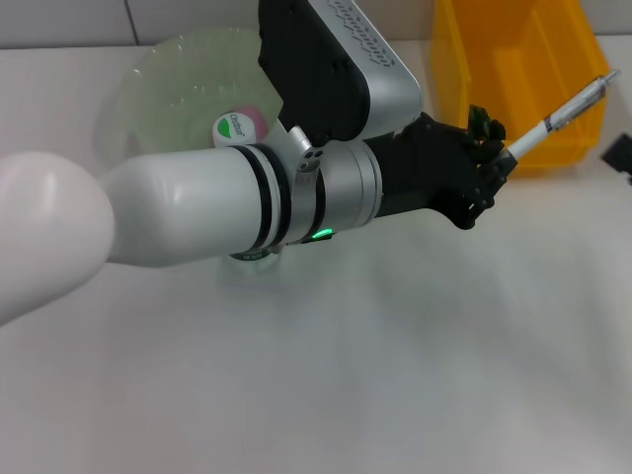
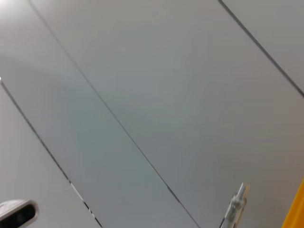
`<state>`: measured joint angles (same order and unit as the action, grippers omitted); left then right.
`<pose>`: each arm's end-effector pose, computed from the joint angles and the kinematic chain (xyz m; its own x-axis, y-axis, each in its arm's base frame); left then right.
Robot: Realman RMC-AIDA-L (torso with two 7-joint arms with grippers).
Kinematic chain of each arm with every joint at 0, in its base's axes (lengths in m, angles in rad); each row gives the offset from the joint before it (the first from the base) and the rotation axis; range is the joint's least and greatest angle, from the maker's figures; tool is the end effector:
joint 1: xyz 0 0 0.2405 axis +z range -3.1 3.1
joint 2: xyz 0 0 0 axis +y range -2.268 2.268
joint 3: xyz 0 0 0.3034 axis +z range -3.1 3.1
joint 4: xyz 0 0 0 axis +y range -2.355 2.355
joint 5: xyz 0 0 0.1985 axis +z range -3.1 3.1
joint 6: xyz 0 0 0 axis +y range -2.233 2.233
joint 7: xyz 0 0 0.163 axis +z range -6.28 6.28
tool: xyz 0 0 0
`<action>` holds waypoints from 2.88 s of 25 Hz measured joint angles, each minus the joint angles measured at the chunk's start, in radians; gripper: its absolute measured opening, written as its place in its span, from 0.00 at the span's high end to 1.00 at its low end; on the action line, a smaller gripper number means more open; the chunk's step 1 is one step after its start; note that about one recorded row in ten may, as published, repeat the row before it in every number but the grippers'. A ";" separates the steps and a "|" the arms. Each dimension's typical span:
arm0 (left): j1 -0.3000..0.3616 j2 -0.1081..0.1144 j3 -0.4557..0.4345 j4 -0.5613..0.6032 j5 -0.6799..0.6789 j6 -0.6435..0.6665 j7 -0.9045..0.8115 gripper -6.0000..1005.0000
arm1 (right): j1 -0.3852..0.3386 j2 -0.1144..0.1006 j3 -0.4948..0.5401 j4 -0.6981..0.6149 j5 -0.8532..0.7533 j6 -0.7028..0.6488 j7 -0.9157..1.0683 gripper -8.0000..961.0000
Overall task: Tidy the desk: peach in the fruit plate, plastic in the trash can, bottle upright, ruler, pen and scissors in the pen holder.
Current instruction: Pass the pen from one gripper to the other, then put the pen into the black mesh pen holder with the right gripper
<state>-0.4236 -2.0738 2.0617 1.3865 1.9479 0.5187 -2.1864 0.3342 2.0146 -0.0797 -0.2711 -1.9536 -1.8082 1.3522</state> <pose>-0.1136 0.3305 -0.1438 0.9258 0.1078 0.3622 0.2469 -0.8982 -0.3637 0.3459 0.2740 0.0139 0.1829 -0.3416 -0.9219 -0.7861 -0.6139 0.0715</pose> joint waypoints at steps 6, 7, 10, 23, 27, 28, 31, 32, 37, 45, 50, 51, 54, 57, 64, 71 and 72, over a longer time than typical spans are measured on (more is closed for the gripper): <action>0.000 0.000 0.000 -0.004 -0.044 -0.002 0.045 0.86 | 0.038 0.058 0.025 0.015 0.006 0.078 0.005 0.38; -0.001 0.000 0.000 -0.005 -0.045 0.000 0.045 0.85 | 0.042 0.061 0.028 0.021 0.006 0.083 0.004 0.38; -0.005 0.000 0.000 -0.014 -0.046 0.003 0.045 0.85 | 0.056 0.062 0.040 0.044 0.006 0.092 -0.001 0.38; -0.010 -0.002 0.000 -0.029 -0.047 -0.002 0.046 0.84 | 0.086 0.063 0.050 0.095 0.034 0.136 -0.002 0.47; -0.011 -0.002 0.000 -0.029 -0.047 -0.002 0.046 0.84 | 0.089 0.064 0.052 0.106 0.034 0.148 -0.003 0.63; -0.011 -0.002 0.000 -0.029 -0.047 -0.002 0.047 0.84 | 0.089 0.064 0.052 0.106 0.034 0.148 -0.003 0.67; -0.011 -0.002 0.001 -0.029 -0.047 -0.002 0.047 0.84 | 0.089 0.064 0.052 0.107 0.034 0.147 -0.003 0.79; -0.012 -0.002 0.002 -0.029 -0.047 -0.001 0.049 0.84 | 0.089 0.064 0.052 0.107 0.034 0.147 -0.003 0.83; -0.012 -0.002 0.007 -0.028 -0.047 0.000 0.055 0.83 | 0.087 0.064 0.052 0.106 0.034 0.147 -0.004 0.83; -0.002 -0.003 0.002 -0.020 -0.049 -0.004 0.050 0.83 | 0.076 0.064 0.064 0.104 0.053 0.148 -0.024 0.83; 0.000 0.000 -0.006 -0.018 -0.096 0.000 0.062 0.79 | 0.072 0.064 0.084 0.101 0.056 0.149 -0.031 0.84; 0.000 0.001 -0.018 -0.018 -0.119 0.014 0.075 0.76 | 0.070 0.064 0.088 0.100 0.057 0.151 -0.032 0.85; 0.000 0.002 -0.062 -0.018 -0.184 0.068 0.116 0.66 | 0.065 0.064 0.101 0.097 0.057 0.157 -0.033 0.86; -0.011 0.002 -0.205 -0.044 -0.353 0.268 0.217 0.53 | 0.062 0.062 0.107 0.096 0.057 0.158 -0.036 0.86; -0.065 0.002 -0.500 -0.275 -0.631 0.698 0.449 0.26 | 0.079 0.045 0.149 0.084 0.058 0.112 -0.031 0.85; -0.076 0.008 -0.930 -0.925 -0.762 1.161 1.060 0.23 | 0.212 0.025 0.164 0.044 0.100 0.065 -0.027 0.84; -0.076 0.008 -0.930 -0.925 -0.762 1.161 1.060 0.23 | 0.212 0.025 0.164 0.044 0.100 0.065 -0.027 0.83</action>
<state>-0.4994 -2.0657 1.1314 0.4611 1.1858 1.6801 -1.1261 0.5460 2.0396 0.0843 -0.2274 -1.8536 -1.7431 1.3249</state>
